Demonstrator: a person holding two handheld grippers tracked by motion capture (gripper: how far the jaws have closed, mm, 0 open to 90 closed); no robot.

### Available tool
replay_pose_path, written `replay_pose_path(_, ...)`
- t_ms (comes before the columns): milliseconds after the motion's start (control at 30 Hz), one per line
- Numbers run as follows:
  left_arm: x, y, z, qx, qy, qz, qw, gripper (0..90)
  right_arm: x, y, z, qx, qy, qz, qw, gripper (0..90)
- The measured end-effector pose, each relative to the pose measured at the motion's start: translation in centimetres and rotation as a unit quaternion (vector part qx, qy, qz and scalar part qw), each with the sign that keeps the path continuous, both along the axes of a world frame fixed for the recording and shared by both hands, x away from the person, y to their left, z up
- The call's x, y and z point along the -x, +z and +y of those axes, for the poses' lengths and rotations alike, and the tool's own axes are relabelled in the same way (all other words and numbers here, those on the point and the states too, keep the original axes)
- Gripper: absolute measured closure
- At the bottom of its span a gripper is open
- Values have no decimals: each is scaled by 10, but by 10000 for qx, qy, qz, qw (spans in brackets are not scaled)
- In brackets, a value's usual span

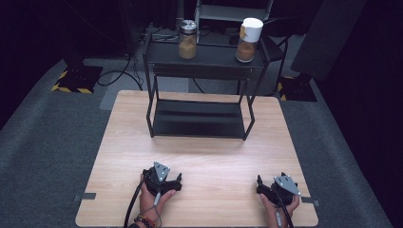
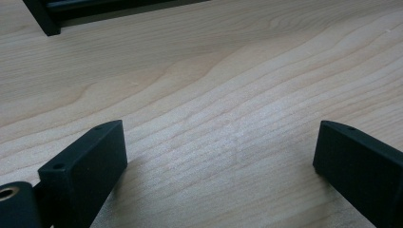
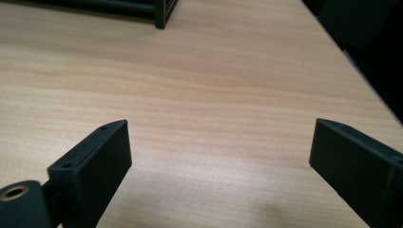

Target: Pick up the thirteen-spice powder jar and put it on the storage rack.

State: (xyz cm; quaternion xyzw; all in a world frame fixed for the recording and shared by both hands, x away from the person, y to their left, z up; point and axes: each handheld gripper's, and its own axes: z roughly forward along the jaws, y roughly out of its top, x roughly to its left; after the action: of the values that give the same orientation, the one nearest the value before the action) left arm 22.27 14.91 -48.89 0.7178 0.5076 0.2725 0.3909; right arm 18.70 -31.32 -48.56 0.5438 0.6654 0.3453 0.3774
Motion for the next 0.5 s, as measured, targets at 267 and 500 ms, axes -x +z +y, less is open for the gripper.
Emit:
replay_pose_path(267, 0, 0, 0, 0, -3, -4, 10000, 33, -4, 1, 4, 81, -118, 282, 9995, 70)
replay_pose_path(500, 0, 0, 0, -2, -6, -4, 10000, 32, -7, 1, -7, -294, -131, 384, 9987, 67)
